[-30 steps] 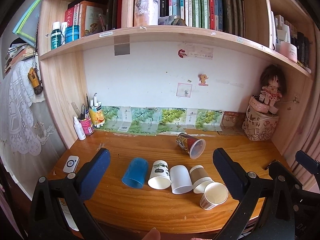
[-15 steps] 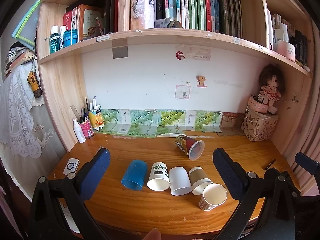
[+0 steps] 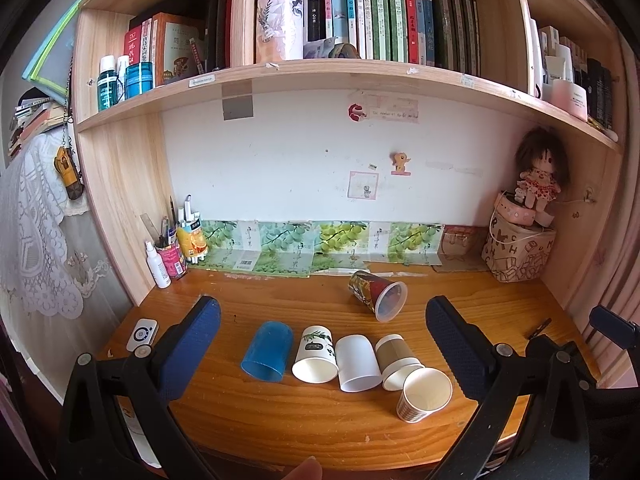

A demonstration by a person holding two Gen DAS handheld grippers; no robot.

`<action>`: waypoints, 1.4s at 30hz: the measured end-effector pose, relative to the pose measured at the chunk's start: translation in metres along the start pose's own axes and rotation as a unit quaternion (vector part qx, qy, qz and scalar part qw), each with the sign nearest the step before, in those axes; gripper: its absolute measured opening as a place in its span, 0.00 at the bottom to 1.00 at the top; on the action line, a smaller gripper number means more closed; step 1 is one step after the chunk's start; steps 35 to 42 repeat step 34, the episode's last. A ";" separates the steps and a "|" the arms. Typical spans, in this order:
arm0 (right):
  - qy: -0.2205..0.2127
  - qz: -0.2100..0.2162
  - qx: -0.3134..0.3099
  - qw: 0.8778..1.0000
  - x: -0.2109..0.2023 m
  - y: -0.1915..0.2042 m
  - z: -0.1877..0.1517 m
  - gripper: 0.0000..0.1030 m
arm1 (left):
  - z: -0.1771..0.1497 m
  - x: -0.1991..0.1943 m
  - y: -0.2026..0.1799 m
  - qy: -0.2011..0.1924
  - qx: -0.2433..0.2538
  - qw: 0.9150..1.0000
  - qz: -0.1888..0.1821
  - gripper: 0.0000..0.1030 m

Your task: Flip cup upright

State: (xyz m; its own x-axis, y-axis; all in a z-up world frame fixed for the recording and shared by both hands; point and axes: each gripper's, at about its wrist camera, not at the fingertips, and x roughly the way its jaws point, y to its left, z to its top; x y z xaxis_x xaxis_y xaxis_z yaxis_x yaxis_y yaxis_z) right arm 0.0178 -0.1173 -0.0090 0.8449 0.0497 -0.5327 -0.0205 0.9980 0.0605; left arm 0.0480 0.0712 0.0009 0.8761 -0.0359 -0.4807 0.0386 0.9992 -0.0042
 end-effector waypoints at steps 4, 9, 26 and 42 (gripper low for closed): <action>0.003 0.000 0.001 1.000 -0.001 0.000 0.000 1.00 | 0.000 0.000 0.000 0.002 0.002 1.000 -0.002 1.00; 0.008 0.002 0.003 1.000 0.001 -0.001 -0.001 1.00 | -0.001 0.000 -0.001 0.005 0.005 1.000 -0.007 1.00; 0.026 0.001 0.010 1.000 0.007 0.001 -0.005 1.00 | -0.005 0.003 0.004 0.018 0.001 1.000 -0.017 0.99; 0.042 -0.007 0.009 0.999 0.013 0.005 -0.006 1.00 | -0.008 0.008 0.010 0.031 -0.006 0.999 -0.020 0.99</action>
